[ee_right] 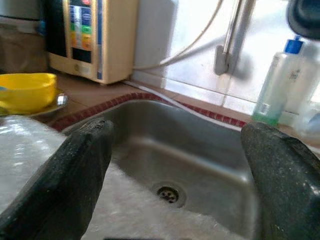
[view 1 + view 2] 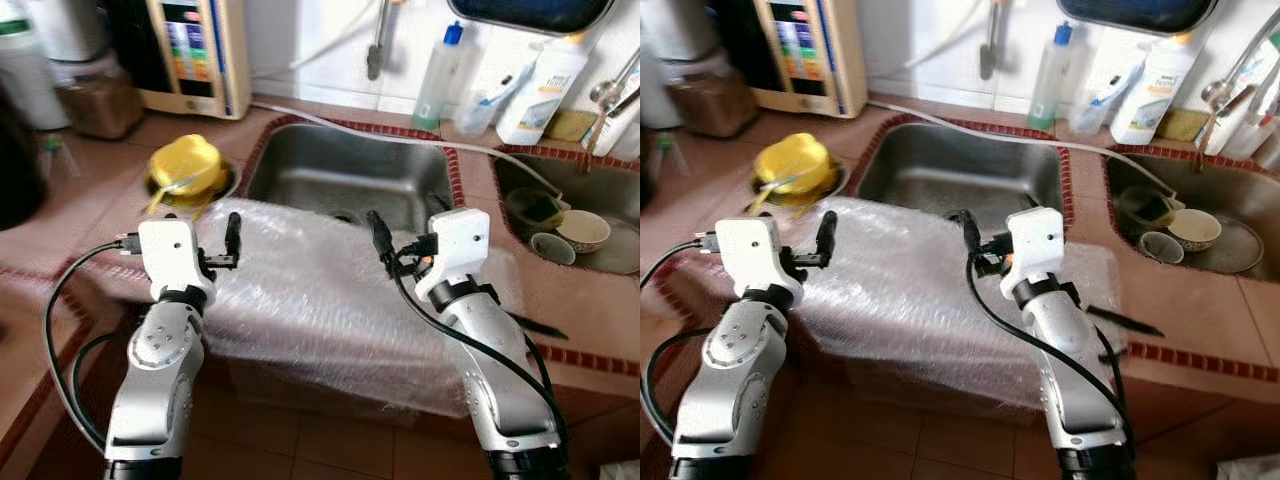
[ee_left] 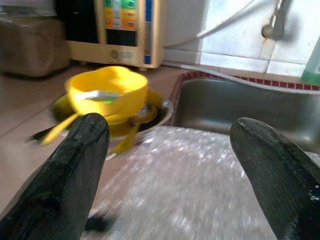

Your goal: Kitchen organization

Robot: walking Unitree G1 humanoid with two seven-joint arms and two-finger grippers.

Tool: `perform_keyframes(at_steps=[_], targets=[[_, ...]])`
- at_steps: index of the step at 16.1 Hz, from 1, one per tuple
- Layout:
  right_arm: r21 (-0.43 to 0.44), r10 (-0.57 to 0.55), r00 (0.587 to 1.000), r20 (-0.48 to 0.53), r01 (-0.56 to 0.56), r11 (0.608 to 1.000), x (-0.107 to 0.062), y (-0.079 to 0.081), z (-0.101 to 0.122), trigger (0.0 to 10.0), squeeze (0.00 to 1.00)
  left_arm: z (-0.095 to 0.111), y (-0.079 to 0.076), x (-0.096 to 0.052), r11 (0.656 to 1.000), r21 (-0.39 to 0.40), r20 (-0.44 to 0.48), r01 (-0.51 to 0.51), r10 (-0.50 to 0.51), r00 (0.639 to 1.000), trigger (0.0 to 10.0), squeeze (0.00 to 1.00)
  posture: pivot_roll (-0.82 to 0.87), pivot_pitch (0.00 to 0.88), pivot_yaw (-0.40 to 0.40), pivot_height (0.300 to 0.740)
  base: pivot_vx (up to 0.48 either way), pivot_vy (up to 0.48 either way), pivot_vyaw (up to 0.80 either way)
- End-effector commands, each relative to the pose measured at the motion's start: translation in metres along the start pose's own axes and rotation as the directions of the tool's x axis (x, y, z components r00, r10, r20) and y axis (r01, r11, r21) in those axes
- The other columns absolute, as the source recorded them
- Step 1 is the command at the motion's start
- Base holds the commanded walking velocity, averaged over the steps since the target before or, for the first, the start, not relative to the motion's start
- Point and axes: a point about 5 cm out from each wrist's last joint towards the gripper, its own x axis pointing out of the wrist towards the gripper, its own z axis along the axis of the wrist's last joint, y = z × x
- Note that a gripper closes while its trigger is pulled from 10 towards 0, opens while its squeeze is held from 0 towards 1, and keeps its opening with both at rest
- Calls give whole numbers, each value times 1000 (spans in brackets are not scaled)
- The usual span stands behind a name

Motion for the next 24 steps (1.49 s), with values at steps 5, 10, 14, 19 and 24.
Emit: perform_keyframes(at_steps=[5, 10, 14, 19, 24], targets=[[-37, -13, 1000, -7, 13, 999, -2, -6, 1, 10000, 0, 4, -10, 1, 999, -12, 8, 41, -40, 999, 10000, 0, -29, 60, -41, 740, 416, 0, 0], [-45, -7, 1000, -8, 7, 999, -3, -6, 1, 10000, 0, 7, -10, 0, 1000, 13, 31, 17, -17, 999, 10000, 0, -28, 61, -40, 740, 0, 0, 0], [-65, -10, 1000, -4, 9, 998, -2, -5, 2, 10000, 0, 14, -8, 0, 997, 73, 67, -13, 9, 998, 10000, 0, -23, 72, -43, 740, 0, 0, 400], [-57, -17, 1000, 0, 17, 998, 0, -3, 2, 10000, 0, 14, -9, 1, 997, 78, 68, -7, 2, 998, 10000, 0, -25, 78, -25, 740, 0, 0, 610], [-45, -21, 1000, 14, 22, 999, 3, -1, 4, 10000, 0, 14, -11, 3, 995, 96, 55, 2, -7, 998, 10000, 0, -35, 100, -21, 740, 0, 0, 0]])
